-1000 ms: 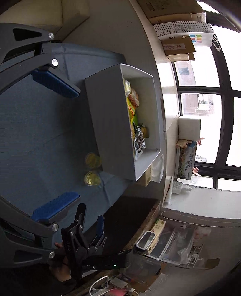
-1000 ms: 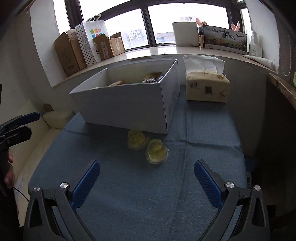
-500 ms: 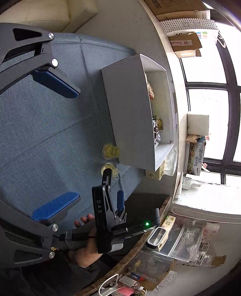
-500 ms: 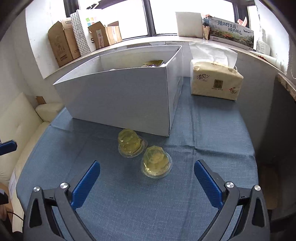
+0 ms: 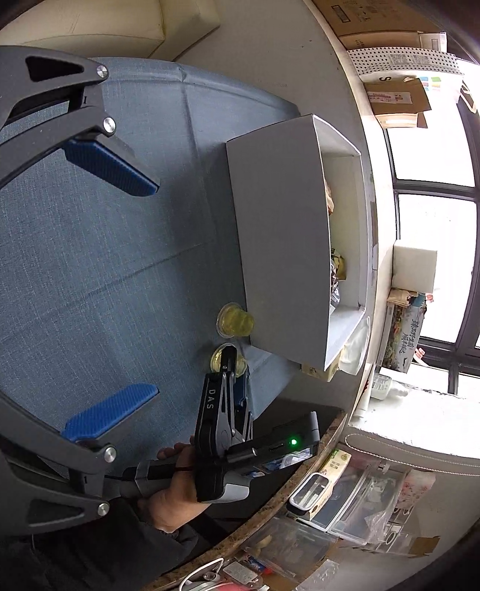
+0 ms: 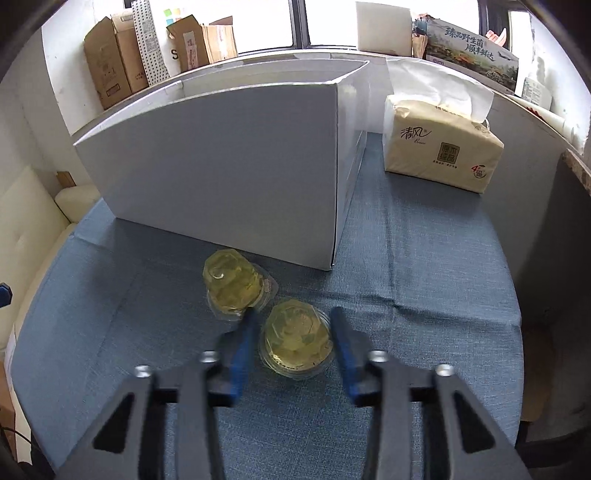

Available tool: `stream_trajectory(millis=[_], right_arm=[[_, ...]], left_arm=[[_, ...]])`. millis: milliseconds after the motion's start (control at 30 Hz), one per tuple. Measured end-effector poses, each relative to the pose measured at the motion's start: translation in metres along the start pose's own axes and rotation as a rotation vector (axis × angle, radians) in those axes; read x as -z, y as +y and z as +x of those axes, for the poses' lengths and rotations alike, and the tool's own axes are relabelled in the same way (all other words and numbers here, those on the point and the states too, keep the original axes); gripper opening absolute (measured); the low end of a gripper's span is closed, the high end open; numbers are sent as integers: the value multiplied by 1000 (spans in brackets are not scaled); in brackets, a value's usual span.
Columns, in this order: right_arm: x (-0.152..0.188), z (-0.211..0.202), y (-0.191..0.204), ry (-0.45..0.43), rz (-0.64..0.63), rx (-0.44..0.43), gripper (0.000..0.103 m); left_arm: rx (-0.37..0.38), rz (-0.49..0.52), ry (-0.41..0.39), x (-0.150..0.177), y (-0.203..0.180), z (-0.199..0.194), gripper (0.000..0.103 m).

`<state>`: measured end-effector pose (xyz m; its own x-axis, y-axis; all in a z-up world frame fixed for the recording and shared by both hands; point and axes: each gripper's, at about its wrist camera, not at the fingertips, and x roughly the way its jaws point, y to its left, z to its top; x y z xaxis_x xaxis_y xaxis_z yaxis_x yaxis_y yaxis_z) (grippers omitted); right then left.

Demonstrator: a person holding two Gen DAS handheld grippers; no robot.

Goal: Organize snacks

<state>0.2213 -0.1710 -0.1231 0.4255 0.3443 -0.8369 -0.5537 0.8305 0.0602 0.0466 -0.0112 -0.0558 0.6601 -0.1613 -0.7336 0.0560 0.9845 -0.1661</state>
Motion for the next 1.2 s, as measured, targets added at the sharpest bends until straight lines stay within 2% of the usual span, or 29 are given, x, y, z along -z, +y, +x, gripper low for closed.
stream_trajectory(millis=[233, 533, 633, 800, 967, 1000, 1033, 1133, 1200], right_arm=[[0, -14, 2, -45, -22, -21, 38], [21, -69, -16, -149, 55, -54, 38], [37, -90, -26, -181, 97, -64, 38], [59, -119, -43, -223, 166, -67, 38], [76, -135, -61, -248, 241, -77, 38], [79, -136, -63, -252, 252, -72, 38], [81, -137, -65, -255, 263, -69, 38], [84, -134, -69, -252, 288, -80, 37], [85, -134, -68, -250, 286, -81, 37]], left_arm=[[15, 17, 30, -10, -5, 13, 103], [13, 68, 96, -56, -35, 59, 103], [-11, 108, 108, -69, -50, 82, 103], [-99, 152, 119, -78, -65, 124, 103], [-96, 125, 141, -79, -56, 152, 101], [-99, 129, 142, -79, -55, 155, 99], [-99, 129, 144, -79, -55, 157, 91], [-109, 108, 171, -77, -50, 164, 37], [-102, 109, 165, -74, -49, 163, 37]])
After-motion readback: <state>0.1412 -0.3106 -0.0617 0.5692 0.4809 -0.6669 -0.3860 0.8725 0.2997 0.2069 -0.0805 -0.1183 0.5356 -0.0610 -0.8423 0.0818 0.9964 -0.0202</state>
